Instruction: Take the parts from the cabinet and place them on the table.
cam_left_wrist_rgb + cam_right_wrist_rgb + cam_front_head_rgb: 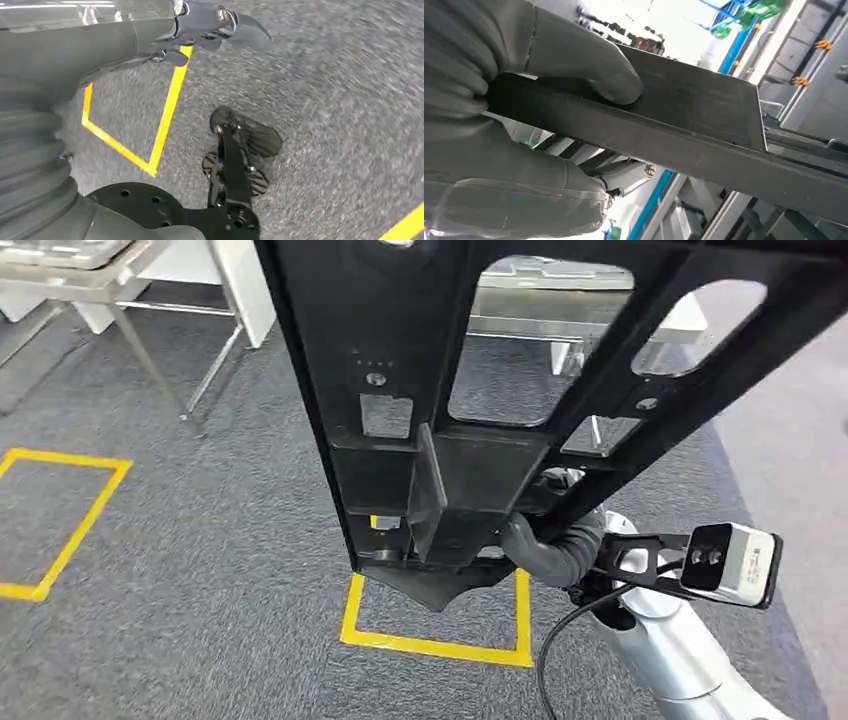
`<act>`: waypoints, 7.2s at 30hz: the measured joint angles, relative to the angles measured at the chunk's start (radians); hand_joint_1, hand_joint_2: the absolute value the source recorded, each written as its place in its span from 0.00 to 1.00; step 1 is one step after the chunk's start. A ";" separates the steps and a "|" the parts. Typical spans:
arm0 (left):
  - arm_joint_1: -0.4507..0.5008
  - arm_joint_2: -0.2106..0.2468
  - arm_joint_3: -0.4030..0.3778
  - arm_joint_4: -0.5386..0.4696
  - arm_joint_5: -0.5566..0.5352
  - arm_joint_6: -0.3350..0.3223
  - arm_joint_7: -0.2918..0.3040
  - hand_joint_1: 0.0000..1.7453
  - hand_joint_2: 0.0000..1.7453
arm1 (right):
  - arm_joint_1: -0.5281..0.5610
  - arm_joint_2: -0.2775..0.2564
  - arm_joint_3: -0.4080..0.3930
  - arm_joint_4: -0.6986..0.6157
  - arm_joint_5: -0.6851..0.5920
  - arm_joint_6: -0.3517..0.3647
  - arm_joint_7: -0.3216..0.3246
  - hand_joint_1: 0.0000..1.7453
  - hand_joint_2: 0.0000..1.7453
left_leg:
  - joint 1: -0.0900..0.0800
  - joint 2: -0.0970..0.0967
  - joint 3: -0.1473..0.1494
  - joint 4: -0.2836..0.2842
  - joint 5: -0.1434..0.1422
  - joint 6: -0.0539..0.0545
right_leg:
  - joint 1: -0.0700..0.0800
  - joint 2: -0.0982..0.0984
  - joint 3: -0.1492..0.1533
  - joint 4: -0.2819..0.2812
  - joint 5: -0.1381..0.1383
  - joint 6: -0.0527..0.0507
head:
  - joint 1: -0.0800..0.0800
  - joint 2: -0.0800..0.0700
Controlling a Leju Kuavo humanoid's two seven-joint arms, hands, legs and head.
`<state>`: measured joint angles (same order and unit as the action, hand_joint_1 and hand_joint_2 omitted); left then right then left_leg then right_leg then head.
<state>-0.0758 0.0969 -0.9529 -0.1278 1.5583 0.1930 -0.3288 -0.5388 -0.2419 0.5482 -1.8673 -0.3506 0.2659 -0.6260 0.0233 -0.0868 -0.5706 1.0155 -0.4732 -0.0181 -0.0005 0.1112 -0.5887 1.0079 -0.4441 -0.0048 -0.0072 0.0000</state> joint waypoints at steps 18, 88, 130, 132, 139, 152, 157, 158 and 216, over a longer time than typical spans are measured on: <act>-0.006 0.003 -0.018 0.000 -0.002 -0.043 0.006 0.00 1.00 | -0.008 0.003 -0.019 -0.027 0.041 -0.014 0.040 1.00 1.00 | -0.005 0.091 0.033 -0.024 -0.017 0.005 | 0.001 -0.115 -0.002 -0.006 -0.008 0.012 | 0.013 0.000; 0.005 0.016 -0.022 0.000 0.012 -0.034 -0.019 0.00 1.00 | -0.087 0.034 0.057 -0.037 -0.007 -0.088 0.069 1.00 1.00 | -0.010 0.084 -0.123 0.253 -0.101 -0.007 | -0.002 -0.097 0.012 -0.012 -0.005 -0.016 | 0.006 0.000; 0.003 0.017 -0.021 0.000 0.012 -0.035 -0.022 0.00 1.00 | -0.076 0.047 0.063 0.010 0.009 -0.061 0.039 1.00 1.00 | -0.010 0.082 -0.015 -0.010 0.021 0.047 | -0.008 -0.104 -0.065 0.187 -0.130 0.041 | 0.011 0.000; 0.004 0.017 -0.021 0.000 0.012 -0.035 -0.024 0.00 1.00 | -0.071 0.047 0.063 0.019 0.009 -0.059 0.039 1.00 1.00 | -0.011 0.082 -0.012 -0.010 0.016 0.049 | -0.010 -0.104 -0.144 0.312 -0.156 0.044 | 0.012 0.000; 0.004 0.015 -0.021 0.000 0.012 -0.035 -0.026 0.00 1.00 | -0.074 0.048 0.062 0.033 0.008 -0.050 0.039 1.00 1.00 | -0.017 0.079 0.017 -0.009 -0.010 0.027 | 0.001 -0.110 -0.020 -0.002 0.014 0.020 | 0.011 0.000; 0.009 0.018 -0.021 0.000 0.012 -0.031 -0.025 0.00 1.00 | -0.055 0.048 0.061 0.042 0.006 -0.047 0.034 1.00 1.00 | -0.007 0.081 -0.038 0.012 0.043 -0.004 | -0.006 -0.105 0.041 -0.013 -0.028 0.002 | 0.004 0.000; 0.009 0.017 -0.021 0.000 0.012 -0.031 -0.025 0.00 1.00 | -0.054 0.050 0.058 0.040 0.015 -0.047 0.006 1.00 1.00 | -0.011 0.080 -0.027 -0.006 0.032 0.031 | 0.000 -0.102 0.039 -0.013 -0.038 0.031 | 0.003 0.000; 0.008 0.017 -0.021 0.000 0.012 -0.031 -0.026 0.00 1.00 | -0.054 0.050 0.054 0.033 0.019 -0.048 0.003 1.00 1.00 | -0.009 0.080 -0.021 -0.011 0.032 0.036 | -0.005 -0.103 0.036 0.005 -0.046 0.036 | 0.006 0.000; 0.003 0.045 -0.029 0.000 0.012 -0.033 -0.020 0.00 1.00 | -0.027 0.047 -0.002 -0.066 0.008 -0.086 0.019 1.00 1.00 | -0.018 0.081 -0.040 0.001 0.052 0.012 | -0.003 -0.104 0.057 -0.016 -0.045 0.017 | 0.003 0.000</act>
<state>-0.0729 0.1423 -0.9823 -0.1274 1.5705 0.1602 -0.3487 -0.5656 -0.1949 0.5459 -1.9329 -0.3429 0.1801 -0.6065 0.0053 -0.0054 -0.6107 1.0167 -0.4215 -0.0057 -0.0031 0.0072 -0.5315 0.9916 -0.4891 0.0127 -0.0042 0.0000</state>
